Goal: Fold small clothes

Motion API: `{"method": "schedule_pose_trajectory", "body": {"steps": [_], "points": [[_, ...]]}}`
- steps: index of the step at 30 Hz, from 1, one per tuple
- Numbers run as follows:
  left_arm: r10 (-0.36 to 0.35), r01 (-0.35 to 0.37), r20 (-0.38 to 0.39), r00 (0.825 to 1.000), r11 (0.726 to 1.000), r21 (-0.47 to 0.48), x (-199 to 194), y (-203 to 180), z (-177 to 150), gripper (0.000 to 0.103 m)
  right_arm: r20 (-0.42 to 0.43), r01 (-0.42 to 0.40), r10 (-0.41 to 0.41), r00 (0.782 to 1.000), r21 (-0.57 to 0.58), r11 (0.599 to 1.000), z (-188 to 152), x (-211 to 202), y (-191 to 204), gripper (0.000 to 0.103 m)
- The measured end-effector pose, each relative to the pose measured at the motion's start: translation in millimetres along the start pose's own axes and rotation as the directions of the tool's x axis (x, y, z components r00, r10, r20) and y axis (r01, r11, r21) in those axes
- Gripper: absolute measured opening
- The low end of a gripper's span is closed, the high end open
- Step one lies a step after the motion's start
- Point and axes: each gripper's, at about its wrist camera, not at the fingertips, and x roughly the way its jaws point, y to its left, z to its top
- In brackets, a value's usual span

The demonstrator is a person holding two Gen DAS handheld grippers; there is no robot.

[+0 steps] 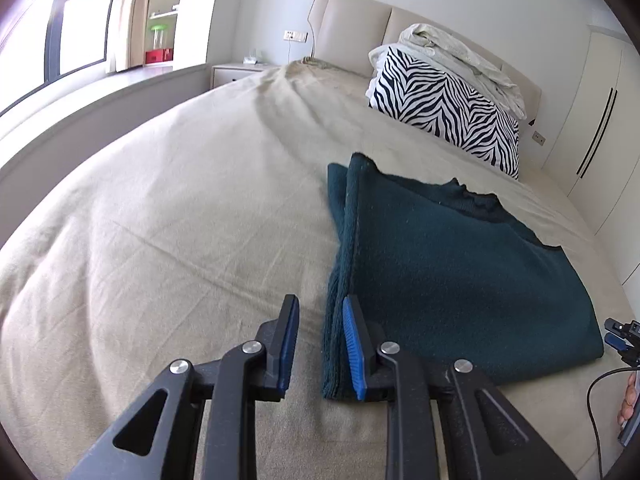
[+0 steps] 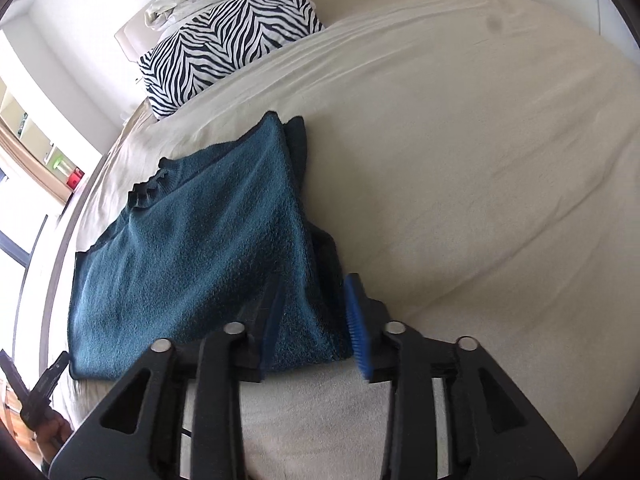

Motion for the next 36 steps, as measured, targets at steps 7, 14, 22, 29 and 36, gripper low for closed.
{"method": "schedule_pose_trajectory", "body": {"steps": [7, 14, 22, 29, 36], "points": [[-0.013, -0.001, 0.09, 0.996, 0.989, 0.149, 21, -54, 54, 0.033, 0.032, -0.166, 0.168, 0.985, -0.071, 0.984, 31, -13, 61, 0.052], [0.049, -0.072, 0.093, 0.994, 0.962, 0.263, 96, -105, 89, 0.034, -0.147, -0.415, 0.406, 0.902, -0.037, 0.909, 62, 76, 160, 0.051], [0.043, -0.032, -0.064, 0.997, 0.987, 0.157, 170, -70, 90, 0.046, -0.214, -0.464, 0.497, 0.841, 0.186, 0.866, 69, 181, 176, 0.032], [-0.025, 0.031, -0.061, 0.998, 0.994, 0.1, 169, -60, 89, 0.047, 0.052, -0.457, 0.486, 0.873, 0.435, 0.775, 97, 177, 44, 0.012], [-0.006, 0.013, -0.051, 0.999, 0.991, 0.131, 170, -65, 85, 0.051, 0.109, -0.341, 0.326, 0.939, 0.407, 0.847, 109, 113, -1, 0.018]]}}
